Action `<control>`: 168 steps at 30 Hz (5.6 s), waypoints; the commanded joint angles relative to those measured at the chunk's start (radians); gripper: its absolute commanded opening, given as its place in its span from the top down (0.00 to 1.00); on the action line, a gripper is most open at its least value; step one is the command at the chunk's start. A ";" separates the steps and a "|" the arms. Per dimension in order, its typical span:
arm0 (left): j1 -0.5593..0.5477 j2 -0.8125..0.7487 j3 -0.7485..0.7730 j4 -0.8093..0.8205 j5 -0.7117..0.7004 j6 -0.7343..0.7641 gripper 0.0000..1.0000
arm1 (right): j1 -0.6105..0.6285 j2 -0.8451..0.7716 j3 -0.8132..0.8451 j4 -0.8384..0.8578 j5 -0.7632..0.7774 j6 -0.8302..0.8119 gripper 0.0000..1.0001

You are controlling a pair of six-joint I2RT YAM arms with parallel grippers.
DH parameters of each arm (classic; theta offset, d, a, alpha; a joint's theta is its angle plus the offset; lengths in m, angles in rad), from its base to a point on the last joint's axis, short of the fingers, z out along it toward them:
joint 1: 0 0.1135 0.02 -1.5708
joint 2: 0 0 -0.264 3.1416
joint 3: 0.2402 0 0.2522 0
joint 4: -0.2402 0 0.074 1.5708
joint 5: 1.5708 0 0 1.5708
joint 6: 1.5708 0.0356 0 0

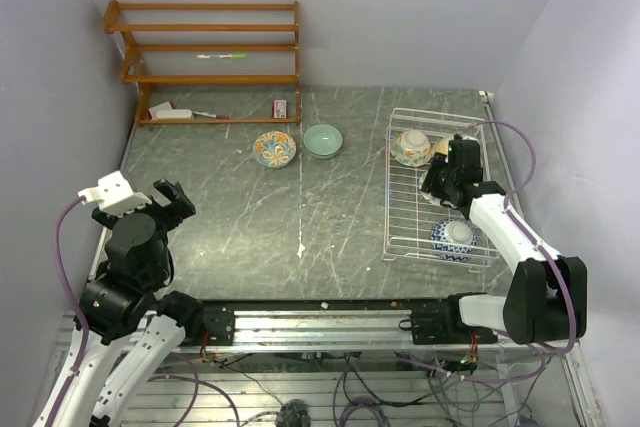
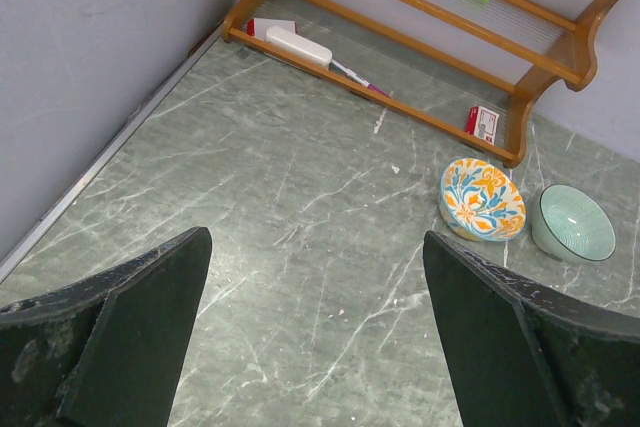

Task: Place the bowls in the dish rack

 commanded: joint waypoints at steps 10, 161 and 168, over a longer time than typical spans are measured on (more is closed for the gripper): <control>0.007 -0.001 -0.001 0.020 0.001 0.004 0.02 | 0.003 -0.090 -0.014 -0.017 0.140 -0.004 0.54; 0.007 -0.039 -0.001 0.018 -0.002 -0.007 0.02 | 0.016 -0.121 0.007 0.487 -0.859 0.180 0.98; 0.007 -0.033 -0.003 0.026 0.011 0.001 0.02 | -0.123 -0.178 -0.172 0.605 -0.988 0.322 0.98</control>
